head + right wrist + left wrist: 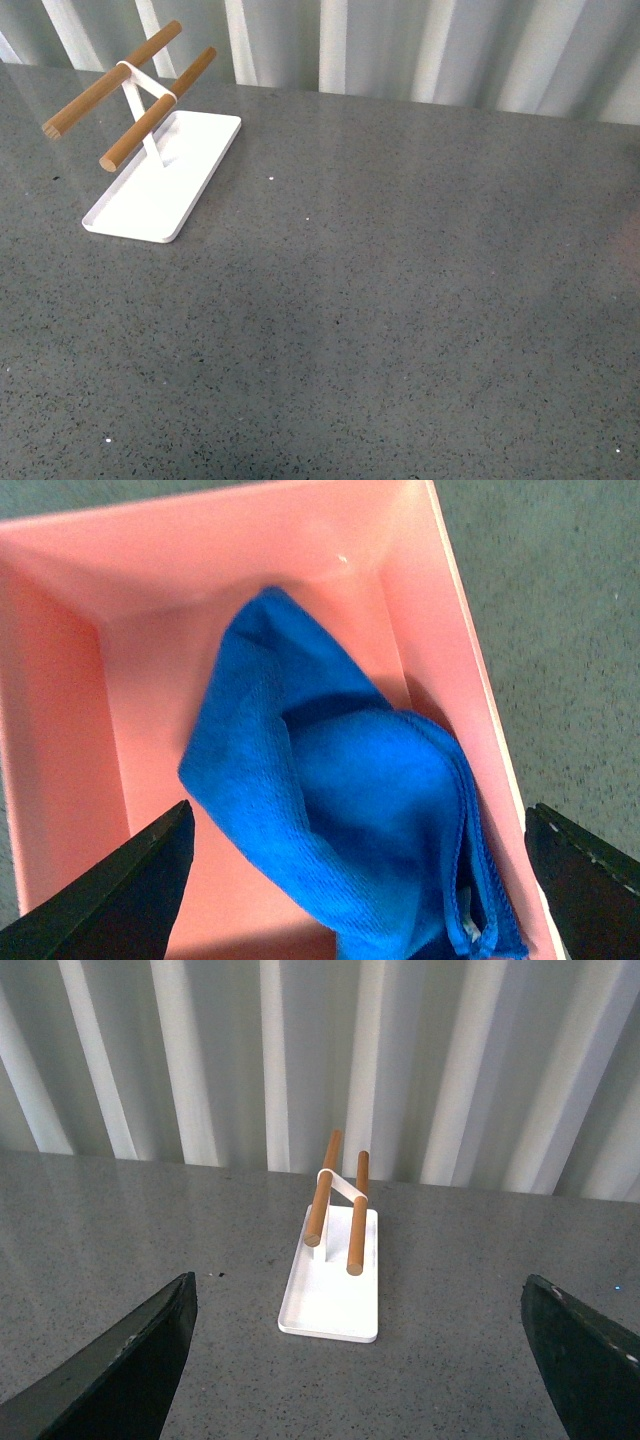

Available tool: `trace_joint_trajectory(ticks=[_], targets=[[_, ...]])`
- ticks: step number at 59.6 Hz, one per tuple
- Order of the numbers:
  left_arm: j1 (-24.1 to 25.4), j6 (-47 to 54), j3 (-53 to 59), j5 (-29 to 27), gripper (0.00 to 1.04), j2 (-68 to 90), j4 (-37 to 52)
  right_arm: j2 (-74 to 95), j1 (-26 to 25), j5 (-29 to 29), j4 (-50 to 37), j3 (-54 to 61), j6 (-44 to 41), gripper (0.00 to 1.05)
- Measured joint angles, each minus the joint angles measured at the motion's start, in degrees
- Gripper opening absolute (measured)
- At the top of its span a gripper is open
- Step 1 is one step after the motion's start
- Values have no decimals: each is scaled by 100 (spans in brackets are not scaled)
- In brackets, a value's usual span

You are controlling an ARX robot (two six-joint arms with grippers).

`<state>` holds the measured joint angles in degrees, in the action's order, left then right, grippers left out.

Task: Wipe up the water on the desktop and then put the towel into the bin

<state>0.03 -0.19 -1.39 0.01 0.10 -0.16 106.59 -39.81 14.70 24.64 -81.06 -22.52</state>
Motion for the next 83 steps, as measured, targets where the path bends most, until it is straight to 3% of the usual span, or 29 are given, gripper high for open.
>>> trace_joint_trajectory(ticks=[20, 43, 45, 49, 55, 73, 83], targets=[[0, -2, 0, -2, 98, 0, 0, -1982, 345, 1005, -284, 804, -17, 98], [0, -2, 0, 0, 98, -2, 0, -4572, 992, 2072, 31, 2769, -577, 97], [0, -2, 0, 0, 98, -2, 0, -4861, 1086, 1858, -516, 3119, -293, 93], [0, 0, 0, -2, 98, -2, 0, -5886, 1471, 966, -2704, 4450, 752, 77], [0, 0, 0, 0, 98, -2, 0, -6655, 1878, 562, -3893, 5451, 1668, 59], [0, 0, 0, 0, 98, -4, 0, -7578, 2782, -321, -4155, 6789, 2149, 4], [0, -2, 0, -2, 98, -4, 0, -7984, 3115, -608, -4164, 7149, 2155, 3]])
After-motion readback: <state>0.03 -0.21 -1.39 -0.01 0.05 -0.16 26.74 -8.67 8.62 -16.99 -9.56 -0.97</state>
